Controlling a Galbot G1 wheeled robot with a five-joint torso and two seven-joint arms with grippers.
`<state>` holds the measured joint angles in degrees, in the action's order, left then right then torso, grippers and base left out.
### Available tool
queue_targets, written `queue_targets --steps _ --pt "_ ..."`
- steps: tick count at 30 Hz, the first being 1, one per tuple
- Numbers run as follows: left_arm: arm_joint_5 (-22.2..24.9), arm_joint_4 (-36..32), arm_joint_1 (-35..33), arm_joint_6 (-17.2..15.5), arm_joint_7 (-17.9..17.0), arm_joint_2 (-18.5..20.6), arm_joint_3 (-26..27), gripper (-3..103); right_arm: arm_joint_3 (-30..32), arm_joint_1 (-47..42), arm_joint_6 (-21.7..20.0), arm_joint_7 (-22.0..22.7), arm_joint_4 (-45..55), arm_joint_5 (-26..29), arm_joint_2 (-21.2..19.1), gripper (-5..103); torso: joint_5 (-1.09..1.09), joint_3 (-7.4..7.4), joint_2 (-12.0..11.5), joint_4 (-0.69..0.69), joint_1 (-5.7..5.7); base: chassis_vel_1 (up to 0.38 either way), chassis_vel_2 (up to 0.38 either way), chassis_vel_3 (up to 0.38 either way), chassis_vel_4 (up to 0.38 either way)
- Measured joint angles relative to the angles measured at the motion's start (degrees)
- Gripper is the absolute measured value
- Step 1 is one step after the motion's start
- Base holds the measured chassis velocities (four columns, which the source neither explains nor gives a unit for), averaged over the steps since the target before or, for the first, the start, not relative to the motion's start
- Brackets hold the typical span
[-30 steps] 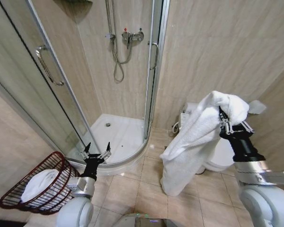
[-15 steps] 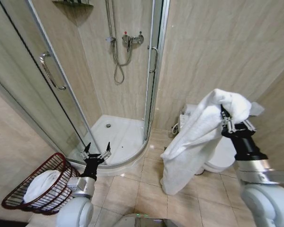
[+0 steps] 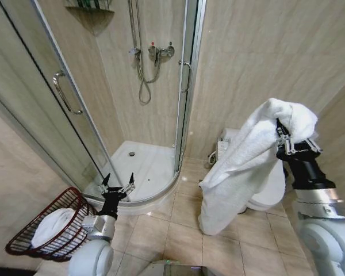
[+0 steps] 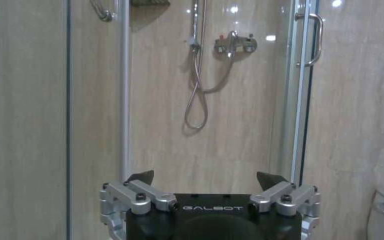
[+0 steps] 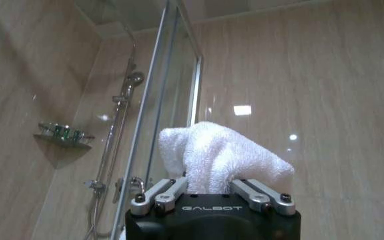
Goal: Discard the used towel into the hamper.
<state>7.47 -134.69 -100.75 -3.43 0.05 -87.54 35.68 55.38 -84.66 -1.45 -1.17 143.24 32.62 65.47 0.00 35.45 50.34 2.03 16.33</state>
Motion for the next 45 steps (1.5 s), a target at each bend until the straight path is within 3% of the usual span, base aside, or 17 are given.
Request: queue_targets --steps 45 --pt "0.00 0.00 0.00 0.00 0.00 0.00 0.00 100 -0.20 1.88 0.78 -1.49 0.00 -1.47 -1.65 13 0.00 6.99 12.60 0.00 5.61 0.000 0.000 0.000 0.000"
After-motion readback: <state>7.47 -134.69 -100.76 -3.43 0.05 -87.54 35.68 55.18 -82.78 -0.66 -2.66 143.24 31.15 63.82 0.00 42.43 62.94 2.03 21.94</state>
